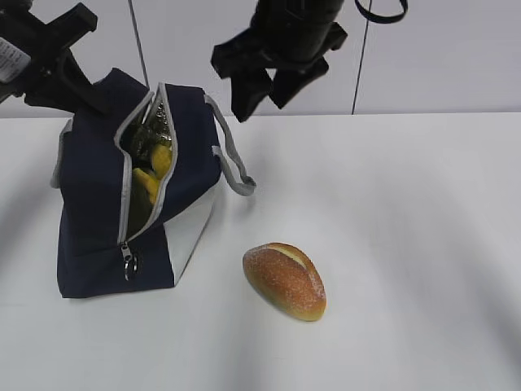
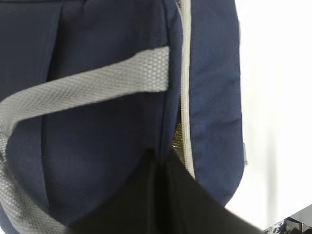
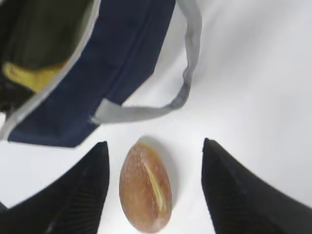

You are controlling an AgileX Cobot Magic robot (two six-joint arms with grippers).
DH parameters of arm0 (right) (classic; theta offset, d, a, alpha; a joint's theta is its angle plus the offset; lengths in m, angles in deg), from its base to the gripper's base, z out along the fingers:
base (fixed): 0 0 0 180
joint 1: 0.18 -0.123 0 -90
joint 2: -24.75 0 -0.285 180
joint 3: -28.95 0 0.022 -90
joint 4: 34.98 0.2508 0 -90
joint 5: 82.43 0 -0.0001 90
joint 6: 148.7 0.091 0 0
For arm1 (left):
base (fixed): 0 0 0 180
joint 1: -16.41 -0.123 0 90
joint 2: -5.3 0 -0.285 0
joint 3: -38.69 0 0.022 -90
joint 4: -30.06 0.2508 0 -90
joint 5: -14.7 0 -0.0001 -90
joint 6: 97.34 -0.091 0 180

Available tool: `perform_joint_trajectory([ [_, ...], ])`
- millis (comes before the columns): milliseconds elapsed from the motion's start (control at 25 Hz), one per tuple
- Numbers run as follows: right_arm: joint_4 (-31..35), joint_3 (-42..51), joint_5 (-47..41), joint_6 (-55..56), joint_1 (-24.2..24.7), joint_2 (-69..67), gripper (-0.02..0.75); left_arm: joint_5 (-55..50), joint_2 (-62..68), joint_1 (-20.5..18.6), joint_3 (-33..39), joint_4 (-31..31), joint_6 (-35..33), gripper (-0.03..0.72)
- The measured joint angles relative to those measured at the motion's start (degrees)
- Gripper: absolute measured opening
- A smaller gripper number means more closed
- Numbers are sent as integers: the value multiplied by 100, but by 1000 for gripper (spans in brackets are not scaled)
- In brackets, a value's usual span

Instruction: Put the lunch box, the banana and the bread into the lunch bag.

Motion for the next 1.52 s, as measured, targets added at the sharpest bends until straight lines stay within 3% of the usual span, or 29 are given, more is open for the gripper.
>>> perform_joint_trajectory([
  [320, -69, 2544, 44, -320, 0, 976, 443, -5, 0, 0, 0, 0, -4, -3],
  [640, 440, 4759, 1558, -927, 0, 1865, 470, -16, 0, 0, 0, 0, -17, -3],
  [920, 517, 5234, 2363, -1183, 0, 1903, 623, -16, 0, 0, 0, 0, -21, -3],
  [1520, 1107, 5214, 3385, -1973, 0, 693, 637, -35, 0, 0, 0, 0, -25, -3],
])
